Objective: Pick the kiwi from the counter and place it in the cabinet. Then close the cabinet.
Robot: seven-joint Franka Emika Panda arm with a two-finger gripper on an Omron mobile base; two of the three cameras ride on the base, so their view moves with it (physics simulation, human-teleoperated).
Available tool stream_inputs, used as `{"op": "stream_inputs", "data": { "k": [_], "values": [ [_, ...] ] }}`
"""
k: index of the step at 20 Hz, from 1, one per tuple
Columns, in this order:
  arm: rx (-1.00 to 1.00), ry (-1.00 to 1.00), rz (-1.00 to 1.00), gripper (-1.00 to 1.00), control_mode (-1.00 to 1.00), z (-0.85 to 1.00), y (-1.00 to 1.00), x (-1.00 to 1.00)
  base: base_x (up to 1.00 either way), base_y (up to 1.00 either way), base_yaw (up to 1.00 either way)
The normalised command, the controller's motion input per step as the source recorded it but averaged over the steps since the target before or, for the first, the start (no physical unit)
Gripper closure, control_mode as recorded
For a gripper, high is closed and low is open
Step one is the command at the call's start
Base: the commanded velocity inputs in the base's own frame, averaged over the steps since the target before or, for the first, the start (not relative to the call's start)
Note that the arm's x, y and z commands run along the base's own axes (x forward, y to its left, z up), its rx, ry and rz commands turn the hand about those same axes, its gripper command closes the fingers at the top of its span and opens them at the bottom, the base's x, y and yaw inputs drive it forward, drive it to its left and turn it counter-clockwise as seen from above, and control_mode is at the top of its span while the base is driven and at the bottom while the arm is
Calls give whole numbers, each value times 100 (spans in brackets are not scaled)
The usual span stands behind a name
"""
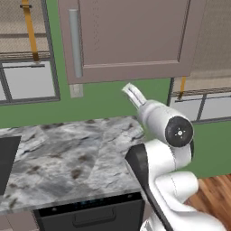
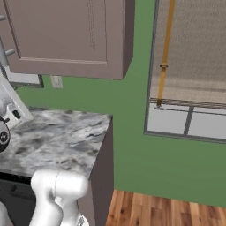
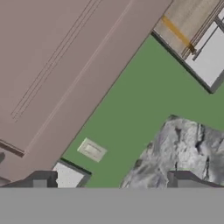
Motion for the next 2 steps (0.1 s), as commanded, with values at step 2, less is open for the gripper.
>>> {"op": "stream_inputs", "data": {
  "k": [2],
  "values": [
    [0, 9, 17, -100, -100, 8, 58, -100, 0, 0, 0]
  ]
}}
